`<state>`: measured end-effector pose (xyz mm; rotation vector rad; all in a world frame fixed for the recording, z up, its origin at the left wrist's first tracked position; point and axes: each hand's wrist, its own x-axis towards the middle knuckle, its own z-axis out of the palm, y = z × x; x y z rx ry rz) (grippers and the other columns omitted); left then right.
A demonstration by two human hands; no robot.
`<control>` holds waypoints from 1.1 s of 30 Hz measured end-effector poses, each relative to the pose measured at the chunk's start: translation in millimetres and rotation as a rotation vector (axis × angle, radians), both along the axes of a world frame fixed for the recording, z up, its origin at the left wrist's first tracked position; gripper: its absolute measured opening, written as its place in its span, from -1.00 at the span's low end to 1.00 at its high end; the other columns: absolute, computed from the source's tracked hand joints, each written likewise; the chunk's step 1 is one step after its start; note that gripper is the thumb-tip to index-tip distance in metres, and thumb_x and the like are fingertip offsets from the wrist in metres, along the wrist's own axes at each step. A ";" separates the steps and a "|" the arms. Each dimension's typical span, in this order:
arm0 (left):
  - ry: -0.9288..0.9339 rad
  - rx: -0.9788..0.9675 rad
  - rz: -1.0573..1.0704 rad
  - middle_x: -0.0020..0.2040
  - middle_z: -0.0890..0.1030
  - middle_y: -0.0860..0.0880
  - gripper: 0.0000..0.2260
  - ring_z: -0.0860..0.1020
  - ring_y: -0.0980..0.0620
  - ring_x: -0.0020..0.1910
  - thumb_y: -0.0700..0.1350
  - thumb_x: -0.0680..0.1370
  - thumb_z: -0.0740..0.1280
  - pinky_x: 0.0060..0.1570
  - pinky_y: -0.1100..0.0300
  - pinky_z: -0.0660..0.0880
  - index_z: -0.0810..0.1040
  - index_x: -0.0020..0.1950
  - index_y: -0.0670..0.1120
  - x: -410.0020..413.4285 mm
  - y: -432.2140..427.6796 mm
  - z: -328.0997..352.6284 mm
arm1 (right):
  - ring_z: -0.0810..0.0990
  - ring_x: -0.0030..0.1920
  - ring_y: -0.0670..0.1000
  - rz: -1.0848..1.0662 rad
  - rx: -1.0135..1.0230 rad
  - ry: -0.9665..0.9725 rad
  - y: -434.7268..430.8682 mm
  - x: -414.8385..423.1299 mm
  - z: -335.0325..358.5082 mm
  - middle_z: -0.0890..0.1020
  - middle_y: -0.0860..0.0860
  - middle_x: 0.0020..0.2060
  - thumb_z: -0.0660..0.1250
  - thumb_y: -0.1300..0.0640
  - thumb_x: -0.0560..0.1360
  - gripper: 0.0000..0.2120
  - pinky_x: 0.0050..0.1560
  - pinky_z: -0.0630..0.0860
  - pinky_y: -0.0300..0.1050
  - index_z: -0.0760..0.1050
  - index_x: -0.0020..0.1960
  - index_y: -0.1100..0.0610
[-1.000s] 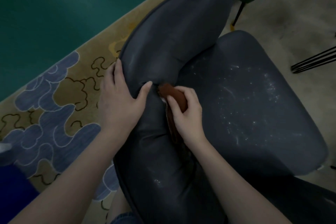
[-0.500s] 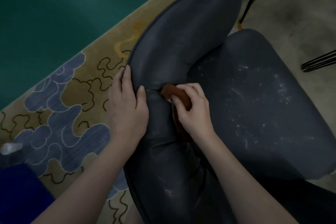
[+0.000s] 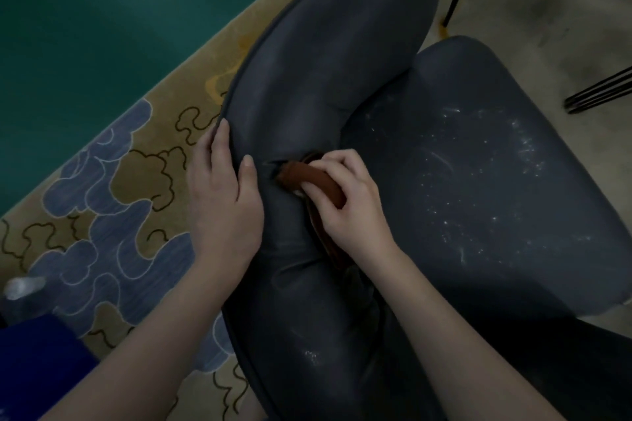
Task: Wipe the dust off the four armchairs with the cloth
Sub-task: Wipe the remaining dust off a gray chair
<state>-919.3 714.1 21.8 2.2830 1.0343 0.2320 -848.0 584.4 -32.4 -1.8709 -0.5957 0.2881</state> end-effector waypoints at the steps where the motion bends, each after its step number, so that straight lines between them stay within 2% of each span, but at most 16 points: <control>1: 0.000 0.001 0.000 0.54 0.23 -0.03 -0.44 0.20 -0.01 0.50 0.06 0.59 0.02 0.48 0.11 0.14 0.18 0.58 -0.08 0.4 -0.4 0.2 | 0.48 0.02 -0.19 -0.026 0.005 0.017 -2.7 0.6 -5.2 0.51 0.04 0.02 0.38 0.14 0.52 -0.80 0.11 0.37 -0.44 0.61 0.09 0.22; 4: 0.016 0.021 0.002 0.54 0.24 -0.03 -0.44 0.22 -0.02 0.50 0.08 0.59 0.03 0.48 -0.02 0.20 0.18 0.58 -0.07 1.0 -1.5 0.5 | 0.52 0.03 -0.19 -0.123 0.023 0.120 -9.9 1.9 -25.0 0.54 0.04 0.02 0.36 0.20 0.54 -0.84 0.12 0.37 -0.42 0.60 0.10 0.20; 8: 0.072 0.076 -0.011 0.55 0.20 -0.04 -0.43 0.19 -0.02 0.51 0.13 0.64 0.12 0.47 -0.05 0.22 0.14 0.60 -0.07 1.3 -4.5 2.0 | 0.52 0.03 -0.27 -0.221 0.001 0.391 -18.1 -2.3 -69.0 0.55 0.02 0.03 0.30 0.18 0.60 -0.88 0.11 0.37 -0.34 0.51 0.09 0.00; 10: 0.108 0.098 -0.007 0.57 0.17 -0.03 -0.37 0.15 0.00 0.52 0.15 0.60 0.18 0.44 -0.04 0.22 0.11 0.60 -0.04 2.6 -6.1 2.5 | 0.55 0.05 -0.13 -0.242 -0.018 0.498 -16.6 -1.0 -94.7 0.58 0.08 0.05 0.29 0.13 0.61 -0.91 0.14 0.44 -0.19 0.50 0.08 -0.03; 12: 0.120 0.111 -0.007 0.57 0.16 -0.02 -0.35 0.13 0.01 0.53 0.16 0.58 0.21 0.43 0.00 0.20 0.10 0.61 -0.03 3.3 -7.1 3.8 | 0.57 0.08 0.02 -0.253 -0.055 0.575 -13.2 2.7 -115.8 0.59 0.13 0.06 0.28 0.08 0.62 -0.91 0.18 0.48 -0.05 0.51 0.10 0.04; 15: 0.113 0.127 -0.003 0.56 0.17 -0.03 -0.34 0.15 0.00 0.53 0.16 0.58 0.22 0.42 0.03 0.21 0.12 0.60 -0.04 3.6 -6.5 2.0 | 0.57 0.12 0.10 -0.233 -0.100 0.648 -7.5 9.1 -143.6 0.59 0.15 0.09 0.28 0.02 0.62 -0.84 0.21 0.49 0.04 0.49 0.11 0.09; 17: 0.112 0.133 -0.003 0.56 0.18 -0.01 -0.34 0.17 0.01 0.52 0.16 0.57 0.21 0.39 0.03 0.24 0.12 0.60 -0.03 3.2 -6.9 0.4 | 0.55 0.14 0.09 -0.214 -0.148 0.671 -7.6 9.7 -159.9 0.58 0.12 0.12 0.27 0.00 0.62 -0.79 0.24 0.47 0.03 0.49 0.17 0.10; 19: 0.106 0.144 -0.005 0.55 0.19 0.00 -0.34 0.19 0.01 0.51 0.17 0.57 0.20 0.36 0.06 0.25 0.12 0.60 -0.03 2.9 -6.8 -1.8 | 0.50 0.21 0.06 -0.170 -0.223 0.683 -9.0 8.9 -173.2 0.53 0.07 0.19 0.26 0.01 0.62 -0.65 0.29 0.42 -0.01 0.44 0.32 0.19; 21: 0.090 0.160 -0.009 0.55 0.20 0.00 -0.35 0.19 0.02 0.50 0.19 0.58 0.19 0.33 0.14 0.20 0.13 0.60 -0.03 2.5 -6.8 -4.2 | 0.49 0.28 0.12 -0.121 -0.315 0.666 -12.5 5.3 -189.0 0.52 0.13 0.26 0.26 0.01 0.62 -0.56 0.32 0.41 0.01 0.39 0.41 0.24; 23: 0.079 0.177 -0.007 0.54 0.22 0.00 -0.36 0.20 0.03 0.50 0.22 0.59 0.17 0.31 0.19 0.16 0.15 0.60 -0.04 2.0 -6.1 -6.7 | 0.48 0.29 0.22 -0.037 -0.408 0.623 -19.0 0.5 -202.9 0.51 0.22 0.27 0.24 0.05 0.63 -0.57 0.28 0.40 -0.06 0.39 0.41 0.27; 26: 0.078 0.189 -0.012 0.54 0.24 -0.01 -0.35 0.22 0.03 0.50 0.22 0.58 0.17 0.33 0.19 0.17 0.17 0.59 -0.06 1.5 -5.6 -8.1 | 0.47 0.30 0.23 0.123 -0.512 0.604 -32.4 -3.8 -213.1 0.48 0.24 0.29 0.21 0.11 0.65 -0.62 0.18 0.35 -0.16 0.37 0.42 0.24; 29: 0.082 0.192 -0.013 0.53 0.25 -0.02 -0.32 0.22 0.03 0.49 0.21 0.54 0.16 0.34 0.19 0.17 0.17 0.59 -0.07 1.8 -5.9 -7.4 | 0.41 0.37 0.20 0.169 -0.504 0.635 -38.2 -4.5 -209.6 0.43 0.20 0.37 0.19 0.11 0.66 -0.57 0.28 0.32 -0.13 0.29 0.48 0.23; 33: 0.099 0.190 -0.014 0.54 0.23 -0.01 -0.32 0.22 0.02 0.49 0.23 0.53 0.14 0.30 0.18 0.18 0.16 0.59 -0.05 2.3 -6.6 -6.2 | 0.41 0.40 0.10 0.121 -0.428 0.788 -36.0 -11.3 -200.1 0.46 0.12 0.39 0.20 0.12 0.66 -0.58 0.31 0.31 -0.18 0.30 0.49 0.20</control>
